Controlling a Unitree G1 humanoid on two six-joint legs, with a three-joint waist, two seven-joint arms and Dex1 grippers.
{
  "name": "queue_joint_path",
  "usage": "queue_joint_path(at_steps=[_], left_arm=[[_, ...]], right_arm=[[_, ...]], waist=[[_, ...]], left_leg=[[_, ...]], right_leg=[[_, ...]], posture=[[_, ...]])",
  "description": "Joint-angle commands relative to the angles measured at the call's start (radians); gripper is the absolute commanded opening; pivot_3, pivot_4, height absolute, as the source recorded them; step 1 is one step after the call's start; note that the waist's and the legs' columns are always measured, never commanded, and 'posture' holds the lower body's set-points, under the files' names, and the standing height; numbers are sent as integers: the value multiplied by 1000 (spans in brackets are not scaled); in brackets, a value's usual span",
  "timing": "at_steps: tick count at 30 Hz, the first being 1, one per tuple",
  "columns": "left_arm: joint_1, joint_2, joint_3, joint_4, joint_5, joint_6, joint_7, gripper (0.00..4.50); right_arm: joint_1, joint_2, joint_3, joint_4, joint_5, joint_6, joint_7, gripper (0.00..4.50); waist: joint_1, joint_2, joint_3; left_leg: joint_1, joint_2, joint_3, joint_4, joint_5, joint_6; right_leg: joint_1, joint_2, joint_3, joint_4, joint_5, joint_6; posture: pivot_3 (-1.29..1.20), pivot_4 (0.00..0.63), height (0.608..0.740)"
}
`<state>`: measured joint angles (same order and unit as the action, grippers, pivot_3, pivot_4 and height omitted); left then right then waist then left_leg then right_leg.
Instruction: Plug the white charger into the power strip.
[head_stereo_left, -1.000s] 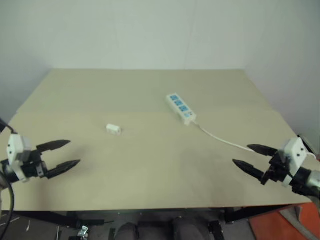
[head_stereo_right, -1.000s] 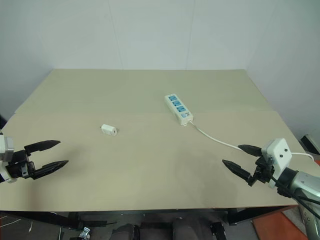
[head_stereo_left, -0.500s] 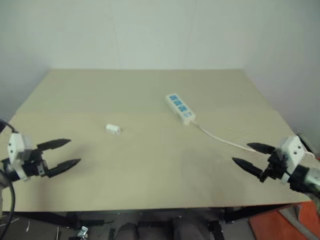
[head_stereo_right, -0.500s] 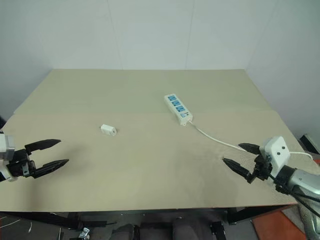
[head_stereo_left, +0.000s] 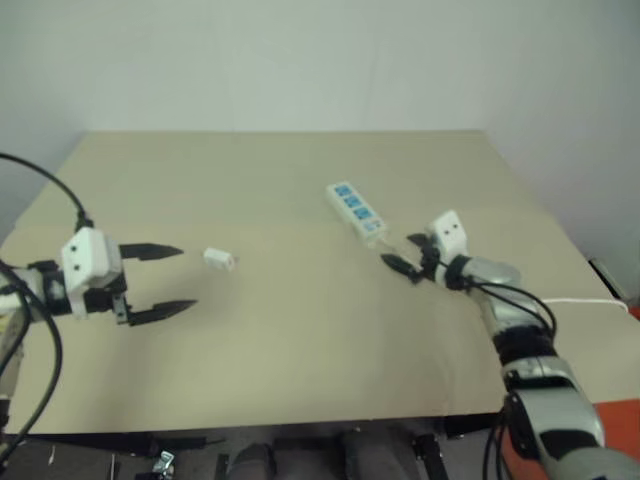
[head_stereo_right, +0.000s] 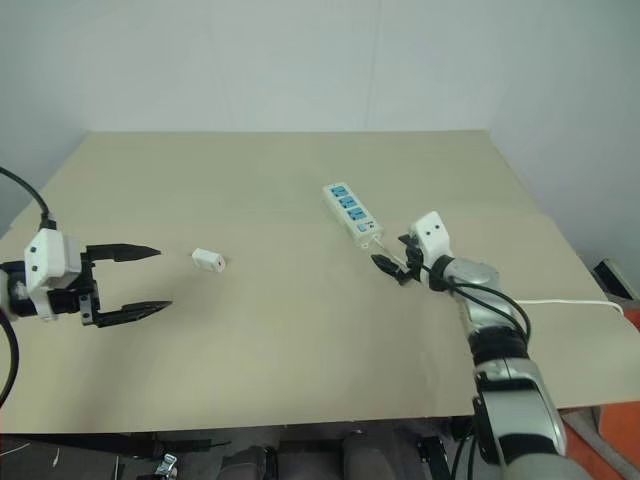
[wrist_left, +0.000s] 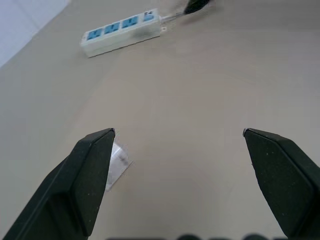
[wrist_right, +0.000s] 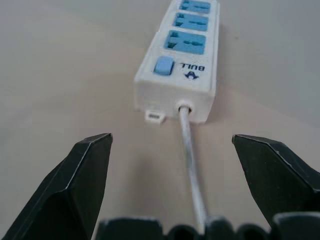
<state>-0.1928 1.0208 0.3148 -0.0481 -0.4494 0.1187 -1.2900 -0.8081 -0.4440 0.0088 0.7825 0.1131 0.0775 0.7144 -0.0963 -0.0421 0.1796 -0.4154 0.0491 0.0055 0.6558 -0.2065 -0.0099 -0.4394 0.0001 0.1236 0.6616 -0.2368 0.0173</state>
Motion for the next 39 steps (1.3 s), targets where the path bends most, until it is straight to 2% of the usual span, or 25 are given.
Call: queue_joint_path(at_steps=[1, 4, 7, 18, 21, 23, 31, 35, 38, 39], left_arm=[[13, 40, -5, -84, 35, 39, 36, 4477], [33, 60, -16, -125, 60, 95, 68, 4477], [39, 72, -20, -123, 72, 92, 55, 4500], [-15, 41, -55, -80, 66, 77, 40, 4500], [-37, 32, -71, -61, 78, 55, 35, 4500], [-61, 26, -88, -40, 80, 42, 24, 4500], [-103, 13, -125, 6, 96, -1, 1, 4500], [-104, 7, -131, 19, 92, -12, -4, 4500], [-105, 3, -136, 21, 88, -13, -11, 4500], [-105, 1, -138, 21, 90, -15, -11, 4500]], right_arm=[[-85, 6, 7, 169, -53, -57, -39, 4500], [-144, 14, 30, 268, -85, -55, -6, 4500], [-169, 20, 31, 300, -96, -48, 13, 3911], [-160, 33, 12, 246, -90, -42, 39, 11], [-124, 27, 21, 178, -92, -50, 60, 11], [-56, 10, 23, 44, -74, -31, 100, 11], [397, -100, -56, -775, 96, 223, 170, 11], [555, -161, -77, -980, 151, 310, 177, 11], [618, -181, -101, -1055, 210, 389, 171, 11], [627, -184, -100, -1059, 213, 407, 162, 340]], waist=[[2, 0, 0], [-1, 0, 0], [-4, 0, 0], [-5, 0, 0], [-6, 0, 0], [-3, 0, 0], [9, 0, 0], [7, 0, 0], [6, 0, 0], [5, 0, 0]], left_leg=[[0, -1, 0, -2, 0, 0], [0, -2, 0, -6, 0, 0], [1, -3, 0, -6, 0, 0], [4, -3, 0, -5, 0, 0], [5, -3, 0, -5, 0, 0], [4, -3, 0, -5, 0, 0], [0, -4, -2, -5, 0, 0], [1, -4, -1, -3, 0, 0], [3, -4, -1, -1, 0, 0], [3, -4, -1, 0, 1, 1]], right_leg=[[0, -1, -1, -1, 0, 0], [0, -3, -1, -3, 0, 0], [0, -4, -1, -4, 0, 0], [2, -4, -1, 1, 0, 1], [1, -4, -1, 1, 0, 1], [1, -4, -1, 1, 0, 1], [0, -5, -3, 1, -1, 2], [0, -5, -3, 1, -4, 7], [2, -5, -2, 2, -5, 10], [2, -5, -2, 3, -5, 10]], posture=[[0, 150, 740], [0, 150, 740], [0, 150, 740], [0, 150, 740], [0, 150, 740], [0, 150, 740], [0, 150, 740], [0, 150, 740], [0, 150, 740], [0, 150, 740]])
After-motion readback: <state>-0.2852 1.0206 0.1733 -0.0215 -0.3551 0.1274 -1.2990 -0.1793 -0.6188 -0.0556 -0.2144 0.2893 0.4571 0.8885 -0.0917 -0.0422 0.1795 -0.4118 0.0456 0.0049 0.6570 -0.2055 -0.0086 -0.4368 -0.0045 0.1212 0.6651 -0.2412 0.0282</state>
